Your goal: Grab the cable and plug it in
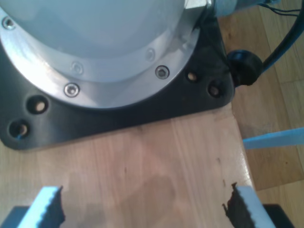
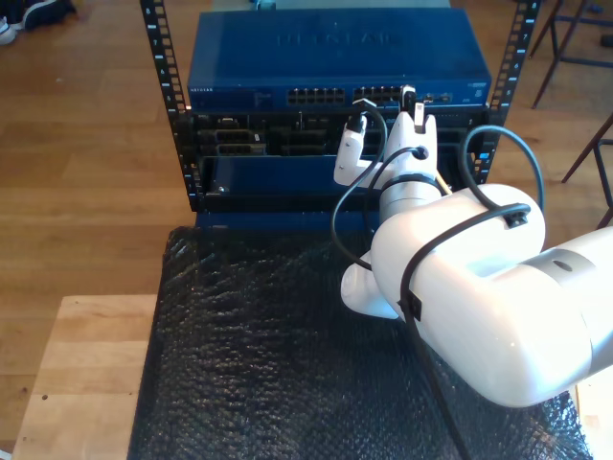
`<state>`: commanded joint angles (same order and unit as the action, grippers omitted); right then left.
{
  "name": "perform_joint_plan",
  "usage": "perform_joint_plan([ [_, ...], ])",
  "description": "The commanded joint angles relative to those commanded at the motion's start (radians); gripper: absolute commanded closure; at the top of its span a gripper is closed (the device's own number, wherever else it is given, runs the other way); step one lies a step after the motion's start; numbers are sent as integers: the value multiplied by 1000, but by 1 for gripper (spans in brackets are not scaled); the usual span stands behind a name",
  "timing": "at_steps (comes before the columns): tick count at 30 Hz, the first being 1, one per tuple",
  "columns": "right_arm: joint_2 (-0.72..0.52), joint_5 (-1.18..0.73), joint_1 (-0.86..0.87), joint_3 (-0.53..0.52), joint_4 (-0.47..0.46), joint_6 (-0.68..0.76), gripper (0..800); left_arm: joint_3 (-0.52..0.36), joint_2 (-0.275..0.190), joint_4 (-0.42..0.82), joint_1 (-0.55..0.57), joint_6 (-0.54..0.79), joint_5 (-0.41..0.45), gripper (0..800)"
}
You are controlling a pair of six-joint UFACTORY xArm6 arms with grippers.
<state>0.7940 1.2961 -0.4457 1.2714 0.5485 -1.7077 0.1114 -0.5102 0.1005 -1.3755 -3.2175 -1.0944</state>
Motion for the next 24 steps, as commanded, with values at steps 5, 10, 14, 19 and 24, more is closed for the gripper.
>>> perform_joint_plan([
  [5, 0, 0, 0, 0, 0, 0, 800, 0, 0, 0, 0, 0, 0, 0],
  [10, 0, 0, 0, -5, 0, 0, 789, 0, 0, 0, 0, 0, 0, 0],
  [14, 0, 2, 2, -9, 0, 0, 758, 0, 0, 0, 0, 0, 0, 0],
  [19, -2, 0, 3, -14, -3, -2, 597, 0, 0, 0, 0, 0, 0, 0],
  [24, -15, -6, 3, -15, -3, 0, 521, 0, 0, 0, 0, 0, 0, 0],
])
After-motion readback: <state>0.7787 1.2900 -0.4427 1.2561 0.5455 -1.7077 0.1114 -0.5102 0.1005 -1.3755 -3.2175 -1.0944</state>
